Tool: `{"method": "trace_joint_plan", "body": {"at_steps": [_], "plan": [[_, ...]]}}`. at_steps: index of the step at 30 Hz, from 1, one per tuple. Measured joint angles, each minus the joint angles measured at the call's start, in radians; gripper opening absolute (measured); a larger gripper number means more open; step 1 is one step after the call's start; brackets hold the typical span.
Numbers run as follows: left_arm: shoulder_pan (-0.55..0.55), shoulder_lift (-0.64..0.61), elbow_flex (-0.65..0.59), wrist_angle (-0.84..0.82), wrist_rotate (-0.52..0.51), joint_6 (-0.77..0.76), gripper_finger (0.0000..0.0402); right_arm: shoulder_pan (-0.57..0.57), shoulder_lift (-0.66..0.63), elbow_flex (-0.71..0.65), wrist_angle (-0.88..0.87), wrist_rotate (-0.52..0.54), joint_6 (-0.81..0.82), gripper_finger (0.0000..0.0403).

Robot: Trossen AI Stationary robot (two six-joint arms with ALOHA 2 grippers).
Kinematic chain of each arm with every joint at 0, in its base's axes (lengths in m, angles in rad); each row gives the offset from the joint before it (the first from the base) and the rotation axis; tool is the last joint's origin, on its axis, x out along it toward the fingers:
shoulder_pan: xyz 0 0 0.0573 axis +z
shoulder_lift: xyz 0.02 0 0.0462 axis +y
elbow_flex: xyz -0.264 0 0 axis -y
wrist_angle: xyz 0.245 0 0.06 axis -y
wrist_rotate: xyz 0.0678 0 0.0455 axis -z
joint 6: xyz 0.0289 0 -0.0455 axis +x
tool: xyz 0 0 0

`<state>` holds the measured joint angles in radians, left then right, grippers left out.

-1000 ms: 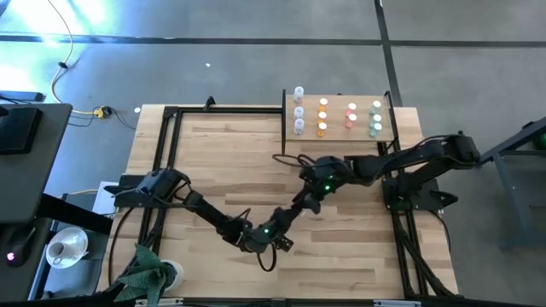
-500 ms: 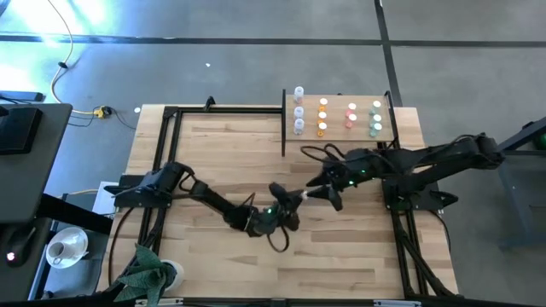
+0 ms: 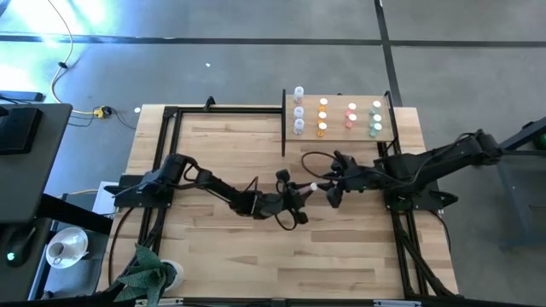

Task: Pick and place medicine bottles onto shelf by color
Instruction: Put the pink pill bottle on the shelf aligned with the other pink pill bottle

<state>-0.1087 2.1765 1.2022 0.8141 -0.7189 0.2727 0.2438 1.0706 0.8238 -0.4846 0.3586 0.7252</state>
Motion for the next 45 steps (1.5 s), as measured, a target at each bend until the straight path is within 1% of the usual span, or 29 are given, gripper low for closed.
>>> {"method": "trace_joint_plan", "body": {"at_steps": [4, 12, 17, 22, 31, 38, 41, 45], "plan": [[0.000, 0.000, 0.000, -0.001, 0.023, -0.052, 0.0081, 0.000, 0.058, 0.000, -0.005, -0.002, 0.052, 0.0177], [-0.003, 0.000, 0.000, -0.010, 0.022, -0.053, 0.0081, -0.001, 0.146, 0.000, 0.039, -0.042, 0.060, 0.0176], [-0.003, 0.000, 0.000, -0.023, 0.017, -0.053, 0.0081, -0.001, 0.153, 0.000, 0.066, -0.073, 0.050, 0.0177], [-0.003, 0.000, 0.000, -0.025, 0.017, -0.053, 0.0081, -0.001, 0.161, 0.000, 0.063, -0.047, 0.044, 0.0177], [-0.003, 0.000, 0.000, 0.005, 0.019, -0.049, 0.0081, -0.001, 0.192, 0.000, 0.062, -0.044, 0.060, 0.0177], [-0.003, 0.000, -0.001, 0.005, 0.012, -0.034, 0.0081, -0.001, 0.191, 0.000, 0.063, -0.042, 0.063, 0.0176], [-0.003, 0.000, -0.001, 0.005, 0.011, -0.034, 0.0082, -0.002, 0.193, 0.000, 0.063, -0.040, 0.075, 0.0162], [-0.003, 0.000, -0.001, 0.005, 0.009, -0.034, 0.0085, -0.002, 0.193, 0.000, 0.062, -0.040, 0.079, 0.0125]]}}
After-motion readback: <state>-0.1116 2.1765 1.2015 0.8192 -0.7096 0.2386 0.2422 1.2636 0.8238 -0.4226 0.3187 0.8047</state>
